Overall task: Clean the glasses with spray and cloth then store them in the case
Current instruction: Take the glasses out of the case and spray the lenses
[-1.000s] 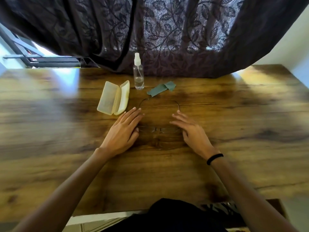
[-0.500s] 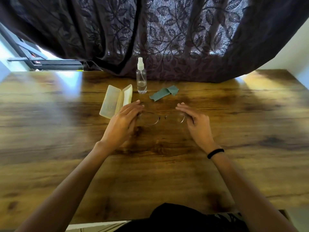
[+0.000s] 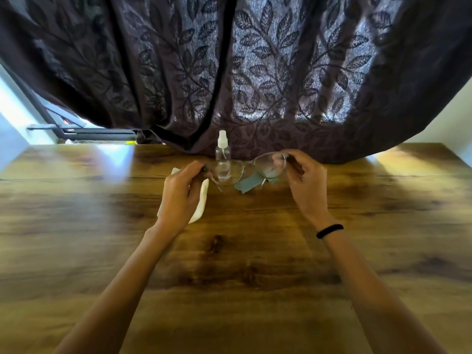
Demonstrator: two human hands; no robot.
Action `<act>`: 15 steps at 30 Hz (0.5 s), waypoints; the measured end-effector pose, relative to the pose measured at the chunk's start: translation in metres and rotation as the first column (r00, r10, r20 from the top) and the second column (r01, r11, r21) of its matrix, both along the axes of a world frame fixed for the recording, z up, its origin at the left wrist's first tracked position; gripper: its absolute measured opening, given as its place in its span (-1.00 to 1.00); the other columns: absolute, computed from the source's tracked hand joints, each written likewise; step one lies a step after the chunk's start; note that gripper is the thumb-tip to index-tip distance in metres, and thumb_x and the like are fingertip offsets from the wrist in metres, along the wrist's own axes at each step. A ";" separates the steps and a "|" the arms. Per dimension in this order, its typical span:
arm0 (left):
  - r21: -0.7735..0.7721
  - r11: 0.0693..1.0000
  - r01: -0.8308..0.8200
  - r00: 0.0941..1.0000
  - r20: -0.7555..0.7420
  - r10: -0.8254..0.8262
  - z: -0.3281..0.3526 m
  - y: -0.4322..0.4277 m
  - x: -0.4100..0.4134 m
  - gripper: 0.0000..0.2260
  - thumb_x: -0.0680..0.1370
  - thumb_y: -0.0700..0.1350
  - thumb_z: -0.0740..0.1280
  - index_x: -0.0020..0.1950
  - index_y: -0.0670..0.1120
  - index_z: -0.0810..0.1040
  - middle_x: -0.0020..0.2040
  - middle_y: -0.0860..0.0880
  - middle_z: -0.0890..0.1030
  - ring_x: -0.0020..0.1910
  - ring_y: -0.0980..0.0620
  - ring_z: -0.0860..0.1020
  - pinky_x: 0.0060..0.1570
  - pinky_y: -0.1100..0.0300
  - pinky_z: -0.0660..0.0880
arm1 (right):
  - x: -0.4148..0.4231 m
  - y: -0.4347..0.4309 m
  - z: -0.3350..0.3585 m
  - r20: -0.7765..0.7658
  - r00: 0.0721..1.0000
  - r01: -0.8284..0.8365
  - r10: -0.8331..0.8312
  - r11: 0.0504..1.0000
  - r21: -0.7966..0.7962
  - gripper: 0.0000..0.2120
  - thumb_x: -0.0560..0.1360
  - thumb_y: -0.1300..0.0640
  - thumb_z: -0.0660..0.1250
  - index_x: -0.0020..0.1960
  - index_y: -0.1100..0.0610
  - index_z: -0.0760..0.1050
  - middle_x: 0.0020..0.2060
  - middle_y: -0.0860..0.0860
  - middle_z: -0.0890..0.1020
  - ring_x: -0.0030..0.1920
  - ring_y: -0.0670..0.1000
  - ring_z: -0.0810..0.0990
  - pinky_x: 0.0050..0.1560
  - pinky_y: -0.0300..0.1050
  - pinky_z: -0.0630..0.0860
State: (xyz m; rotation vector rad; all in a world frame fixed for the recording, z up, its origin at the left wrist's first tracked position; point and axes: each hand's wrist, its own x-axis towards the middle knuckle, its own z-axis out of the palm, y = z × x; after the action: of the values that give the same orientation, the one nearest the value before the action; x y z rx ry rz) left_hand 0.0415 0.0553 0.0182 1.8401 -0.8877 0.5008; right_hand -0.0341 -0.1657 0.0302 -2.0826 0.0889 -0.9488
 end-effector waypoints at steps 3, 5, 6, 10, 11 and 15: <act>-0.094 0.995 -0.045 0.998 -0.043 0.041 0.001 0.003 0.009 -0.83 0.47 -0.28 0.20 -0.08 -0.12 0.56 -0.20 -0.07 0.65 -0.20 0.10 0.59 -0.20 0.17 0.52 | 0.013 0.004 0.000 0.028 0.999 -0.031 0.029 0.995 0.097 -0.88 0.46 0.28 0.35 -0.01 0.17 0.57 -0.18 -0.08 0.64 -0.15 -0.18 0.62 -0.16 -0.43 0.51; -0.145 0.986 -0.076 0.997 -0.036 0.072 0.002 0.007 0.014 -0.80 0.48 -0.31 0.22 -0.03 -0.06 0.55 -0.18 0.10 0.63 -0.16 0.29 0.55 -0.19 0.39 0.47 | 0.022 0.008 -0.004 0.041 0.998 -0.056 0.050 0.984 0.169 -0.88 0.46 0.24 0.36 -0.03 0.10 0.55 -0.22 -0.15 0.62 -0.17 -0.23 0.62 -0.18 -0.43 0.52; -0.158 0.982 -0.107 0.994 -0.032 0.103 0.002 0.010 0.016 -0.80 0.48 -0.33 0.24 -0.01 -0.09 0.56 -0.19 0.14 0.61 -0.17 0.36 0.53 -0.19 0.48 0.42 | 0.026 0.010 -0.007 0.033 0.998 -0.061 0.056 0.976 0.208 -0.90 0.47 0.23 0.35 -0.03 0.09 0.55 -0.22 -0.12 0.63 -0.17 -0.21 0.63 -0.17 -0.40 0.54; -0.202 0.963 -0.180 0.984 -0.054 0.172 0.004 0.025 0.027 -0.81 0.49 -0.40 0.24 -0.08 -0.15 0.56 -0.23 0.26 0.58 -0.23 0.45 0.46 -0.24 0.56 0.35 | 0.056 0.019 -0.022 -0.083 0.992 -0.060 0.090 0.951 0.305 -0.89 0.51 0.17 0.30 0.00 0.18 0.54 -0.14 0.12 0.66 -0.16 -0.02 0.63 -0.10 -0.14 0.59; -0.208 0.960 -0.185 0.983 -0.056 0.177 0.006 0.028 0.029 -0.74 0.50 -0.41 0.24 -0.10 -0.05 0.53 -0.23 0.34 0.57 -0.23 0.45 0.46 -0.24 0.56 0.35 | 0.064 0.022 -0.025 -0.121 0.988 -0.054 0.092 0.958 0.282 -0.85 0.51 0.15 0.30 0.02 0.20 0.53 -0.11 0.11 0.65 -0.13 0.01 0.63 -0.06 -0.12 0.58; -0.210 0.941 -0.265 0.964 -0.041 0.262 0.004 0.042 0.035 -0.80 0.50 -0.36 0.24 -0.01 -0.12 0.56 -0.14 0.30 0.60 -0.14 0.43 0.51 -0.16 0.55 0.39 | 0.100 0.038 -0.033 -0.207 0.974 -0.068 0.097 0.987 0.144 -0.74 0.49 0.09 0.33 0.11 0.21 0.50 0.02 0.12 0.64 0.01 0.01 0.61 0.02 -0.20 0.53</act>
State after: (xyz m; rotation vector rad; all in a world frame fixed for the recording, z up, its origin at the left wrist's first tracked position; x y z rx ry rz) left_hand 0.0765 0.0971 0.0224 1.7677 -0.5555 0.7232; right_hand 0.0662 -0.1281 -0.0025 -2.0379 0.1726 -0.6489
